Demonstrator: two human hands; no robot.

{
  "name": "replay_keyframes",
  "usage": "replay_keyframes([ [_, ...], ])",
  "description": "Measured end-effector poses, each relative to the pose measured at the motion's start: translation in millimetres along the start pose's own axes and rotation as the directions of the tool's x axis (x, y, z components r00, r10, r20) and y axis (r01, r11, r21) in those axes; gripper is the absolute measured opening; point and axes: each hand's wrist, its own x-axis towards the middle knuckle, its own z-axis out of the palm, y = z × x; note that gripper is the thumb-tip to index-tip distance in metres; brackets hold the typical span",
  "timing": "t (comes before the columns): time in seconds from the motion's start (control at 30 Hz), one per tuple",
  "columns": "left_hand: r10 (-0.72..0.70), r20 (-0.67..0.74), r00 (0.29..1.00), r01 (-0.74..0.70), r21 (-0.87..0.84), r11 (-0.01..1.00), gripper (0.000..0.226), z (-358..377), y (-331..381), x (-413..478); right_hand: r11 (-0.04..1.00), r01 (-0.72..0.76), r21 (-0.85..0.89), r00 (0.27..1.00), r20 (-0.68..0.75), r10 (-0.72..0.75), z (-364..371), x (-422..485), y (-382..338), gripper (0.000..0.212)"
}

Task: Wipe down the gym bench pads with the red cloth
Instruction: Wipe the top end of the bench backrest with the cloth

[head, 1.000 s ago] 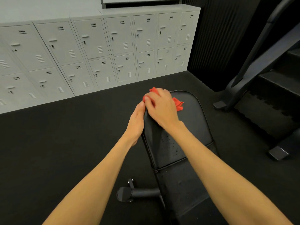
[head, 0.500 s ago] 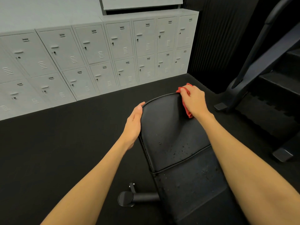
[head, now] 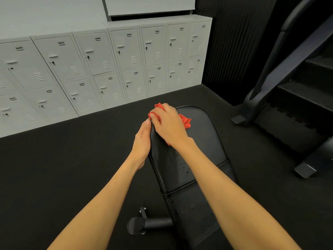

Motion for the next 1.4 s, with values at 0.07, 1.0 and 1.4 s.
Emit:
replay_keyframes([
  [0.07,-0.018,-0.002,1.000,0.018,0.001,1.000,0.041,-0.5,1.0,-0.4,1.000,-0.023,0.009,0.999,0.041,0.023,-6.0,4.3,8.1,0.024],
  [1.0,-0.020,0.122,0.992,0.016,0.035,0.999,0.047,-9.1,-2.2,4.6,0.996,-0.087,0.004,0.963,-0.255,0.085,15.3,-14.4,7.1,0.024],
  [1.4,-0.049,0.129,0.990,0.038,0.081,0.996,0.044,-12.1,0.1,3.9,0.921,-0.359,0.153,0.894,-0.229,0.386,-43.4,-5.1,96.4,0.027],
])
